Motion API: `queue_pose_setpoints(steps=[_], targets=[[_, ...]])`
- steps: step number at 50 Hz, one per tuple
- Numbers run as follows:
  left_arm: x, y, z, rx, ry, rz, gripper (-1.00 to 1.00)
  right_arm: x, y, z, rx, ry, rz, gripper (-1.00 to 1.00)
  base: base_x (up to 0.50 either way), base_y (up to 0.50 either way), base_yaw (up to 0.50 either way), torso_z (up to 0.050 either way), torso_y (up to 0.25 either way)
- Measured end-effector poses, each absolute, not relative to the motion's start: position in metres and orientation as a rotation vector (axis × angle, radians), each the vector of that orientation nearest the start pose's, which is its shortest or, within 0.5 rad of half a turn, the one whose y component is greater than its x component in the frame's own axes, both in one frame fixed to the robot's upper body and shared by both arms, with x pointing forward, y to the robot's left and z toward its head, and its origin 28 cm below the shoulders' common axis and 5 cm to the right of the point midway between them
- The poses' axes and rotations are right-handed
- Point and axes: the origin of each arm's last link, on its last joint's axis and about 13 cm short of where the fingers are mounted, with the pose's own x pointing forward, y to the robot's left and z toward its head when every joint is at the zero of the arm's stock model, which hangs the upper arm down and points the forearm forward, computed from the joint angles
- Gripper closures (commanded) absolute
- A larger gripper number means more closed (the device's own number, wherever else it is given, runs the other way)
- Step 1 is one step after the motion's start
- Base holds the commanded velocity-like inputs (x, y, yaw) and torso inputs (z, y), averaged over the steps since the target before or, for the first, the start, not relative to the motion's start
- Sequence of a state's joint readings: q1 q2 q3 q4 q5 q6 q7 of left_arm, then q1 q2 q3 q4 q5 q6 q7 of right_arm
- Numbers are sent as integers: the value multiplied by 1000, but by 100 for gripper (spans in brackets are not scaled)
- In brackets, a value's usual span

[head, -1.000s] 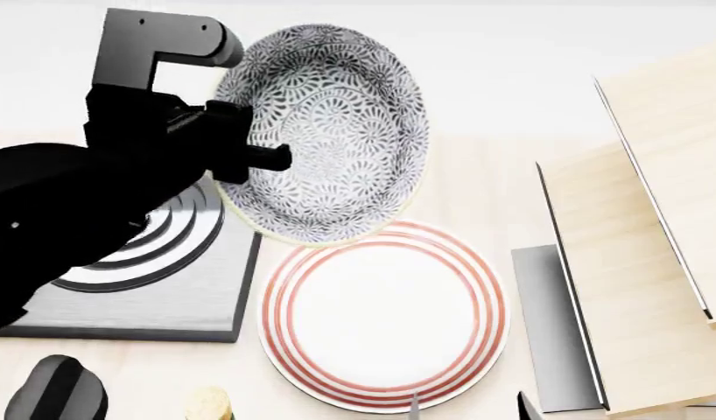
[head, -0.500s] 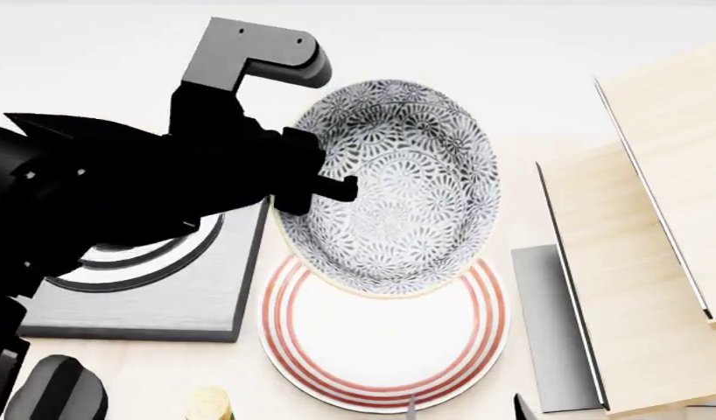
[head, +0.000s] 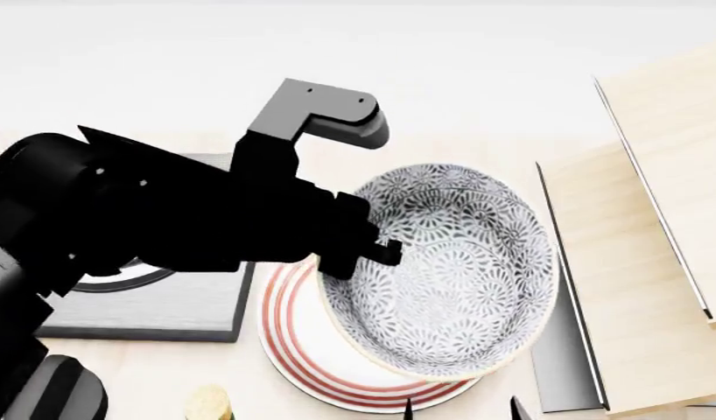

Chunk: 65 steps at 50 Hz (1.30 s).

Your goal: Pick up the akita bowl and put it on the plate.

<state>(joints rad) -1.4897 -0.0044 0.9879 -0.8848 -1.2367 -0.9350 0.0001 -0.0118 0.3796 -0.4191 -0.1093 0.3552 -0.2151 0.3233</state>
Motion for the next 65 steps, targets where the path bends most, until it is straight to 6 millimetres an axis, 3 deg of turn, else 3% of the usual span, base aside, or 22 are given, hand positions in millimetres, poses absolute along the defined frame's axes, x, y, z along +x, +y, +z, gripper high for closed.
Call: queue_pose_setpoints(steps=[25, 65], targets=[[391, 107, 231, -115, 616, -539, 100, 192, -97, 31, 74, -134, 112, -100, 0, 0, 0, 0, 0], [394, 108, 218, -47, 569, -463, 100, 193, -97, 29, 75, -127, 117, -100, 0, 0, 0, 0, -65]])
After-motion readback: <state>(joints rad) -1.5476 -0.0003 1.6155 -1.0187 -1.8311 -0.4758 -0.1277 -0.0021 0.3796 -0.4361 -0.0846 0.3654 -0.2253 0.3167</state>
